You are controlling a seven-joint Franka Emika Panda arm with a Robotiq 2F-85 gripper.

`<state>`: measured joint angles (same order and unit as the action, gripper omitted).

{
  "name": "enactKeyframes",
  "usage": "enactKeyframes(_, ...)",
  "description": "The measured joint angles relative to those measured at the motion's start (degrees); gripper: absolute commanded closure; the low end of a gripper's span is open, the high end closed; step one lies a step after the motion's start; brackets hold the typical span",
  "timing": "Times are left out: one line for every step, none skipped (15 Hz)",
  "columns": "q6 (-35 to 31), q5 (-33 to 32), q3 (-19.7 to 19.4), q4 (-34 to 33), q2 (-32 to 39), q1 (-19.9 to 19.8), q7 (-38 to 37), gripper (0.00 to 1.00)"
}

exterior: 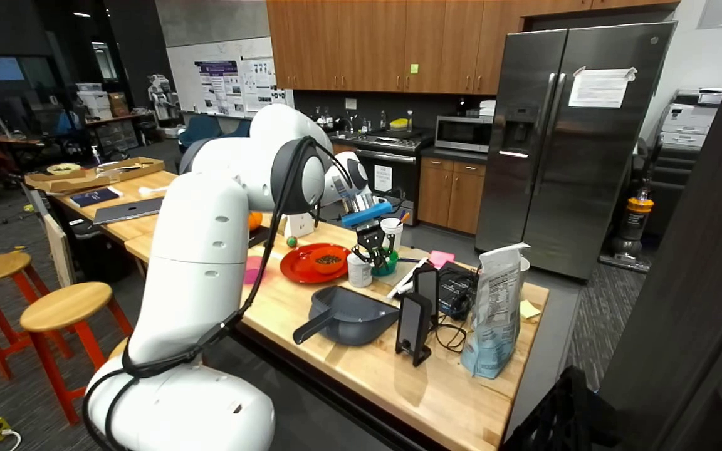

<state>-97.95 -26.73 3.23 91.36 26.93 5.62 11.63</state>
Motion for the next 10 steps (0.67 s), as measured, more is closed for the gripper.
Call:
enactKeyframes(0.00, 0.00, -0.05, -0.45, 0.46, 0.00, 0.01, 0.94)
enactKeyframes(0.00, 0.00, -0.09, -1.03, 0.94, 0.00, 0.03, 0.94)
enactKeyframes(0.00, 0.00, -0.15, -1.75, 1.47, 0.00, 0.05, 0.94)
enactKeyframes(0.00, 0.00, -0.21, -2.48, 1.96, 0.00, 0.07, 0.94)
enactKeyframes(0.00, -0.01, -0.27, -3.30, 2.45, 0.00, 0.08, 0.94)
enactKeyframes(0.00, -0.02, -0.34, -4.22, 3.00, 0.01, 0.10, 0.94)
enactKeyframes(0.01, -0.02, -0.40, -5.10, 3.50, 0.01, 0.12, 0.94)
enactKeyframes(0.01, -0.02, -0.46, -5.94, 3.98, 0.02, 0.13, 0.94)
enactKeyframes(0.06, -0.02, -0.51, -6.77, 4.50, 0.02, 0.15, 0.94)
enactKeyframes(0.09, -0.02, -0.54, -7.44, 4.98, 0.02, 0.16, 0.94)
